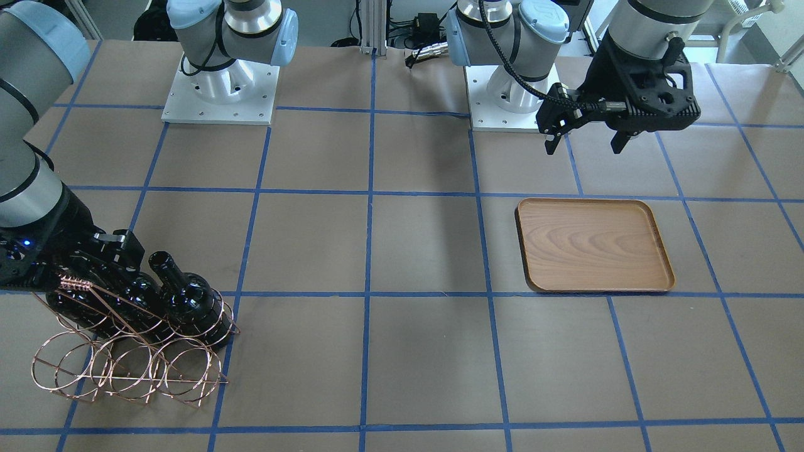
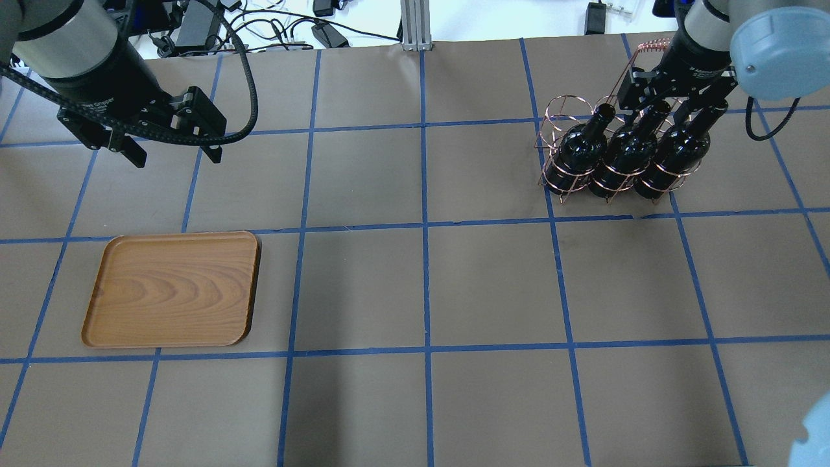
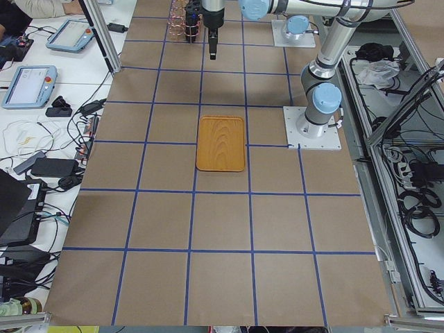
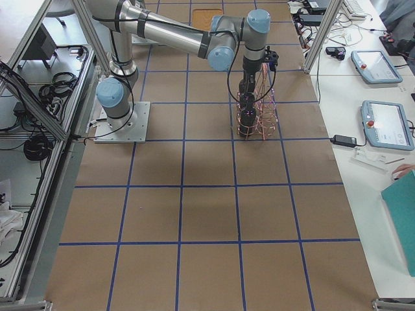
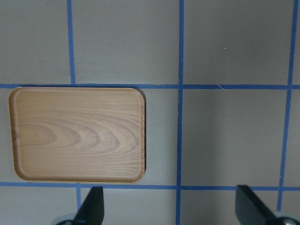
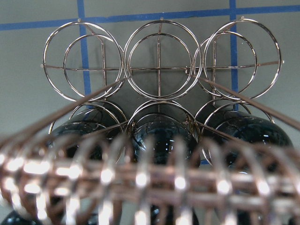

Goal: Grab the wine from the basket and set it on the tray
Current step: 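Close the right gripper on the bottle neck and lift it from the rack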

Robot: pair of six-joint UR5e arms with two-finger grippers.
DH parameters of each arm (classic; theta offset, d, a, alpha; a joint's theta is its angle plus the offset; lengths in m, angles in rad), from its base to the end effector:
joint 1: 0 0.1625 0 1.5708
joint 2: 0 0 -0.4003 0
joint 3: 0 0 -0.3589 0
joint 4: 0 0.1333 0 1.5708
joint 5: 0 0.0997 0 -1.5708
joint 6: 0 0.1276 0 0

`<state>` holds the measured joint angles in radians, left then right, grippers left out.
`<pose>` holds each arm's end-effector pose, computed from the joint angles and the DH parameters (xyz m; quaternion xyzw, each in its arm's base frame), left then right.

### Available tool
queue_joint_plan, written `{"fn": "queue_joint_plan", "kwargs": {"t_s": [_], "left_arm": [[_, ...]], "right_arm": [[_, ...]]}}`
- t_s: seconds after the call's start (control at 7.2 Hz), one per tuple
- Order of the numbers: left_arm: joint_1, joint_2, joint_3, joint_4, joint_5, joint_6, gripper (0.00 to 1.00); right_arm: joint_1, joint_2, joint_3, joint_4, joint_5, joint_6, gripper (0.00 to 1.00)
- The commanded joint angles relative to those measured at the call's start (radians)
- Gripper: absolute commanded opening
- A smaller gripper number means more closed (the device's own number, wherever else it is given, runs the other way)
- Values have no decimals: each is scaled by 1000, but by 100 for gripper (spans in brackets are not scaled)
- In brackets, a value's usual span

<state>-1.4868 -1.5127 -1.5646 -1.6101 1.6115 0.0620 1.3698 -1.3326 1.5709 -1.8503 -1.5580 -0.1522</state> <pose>-0.0909 -0.4470 0.4602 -0.0113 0.9997 -0.0110 0.0212 0.0228 -0.5640 0.3434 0.0243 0.9995 -0.0214 0.0027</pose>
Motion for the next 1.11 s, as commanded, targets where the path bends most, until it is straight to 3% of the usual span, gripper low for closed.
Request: {"fn": "queue_joint_plan", "kwargs": {"t_s": [0.0, 0.14, 0.28, 0.56, 0.69, 0.97], "left_arm": [[13, 34, 21, 6, -25, 5, 100], [14, 16, 26, 31, -34, -1, 100], [13, 22, 23, 27, -38, 4, 100], [2, 17, 8, 22, -36, 4, 100], [5, 8, 6, 22, -39, 7, 100], [2, 2, 6, 12, -59, 9, 100]], "right_arm": [[0, 1, 0, 5, 1, -3, 55], [0, 1, 0, 3, 2, -4, 51], [0, 1, 0, 9, 2, -4, 41], [0, 0, -3, 11, 4, -6, 17], [0, -3, -11, 23, 4, -3, 0], [2, -32, -123, 179, 7, -3, 0]]}}
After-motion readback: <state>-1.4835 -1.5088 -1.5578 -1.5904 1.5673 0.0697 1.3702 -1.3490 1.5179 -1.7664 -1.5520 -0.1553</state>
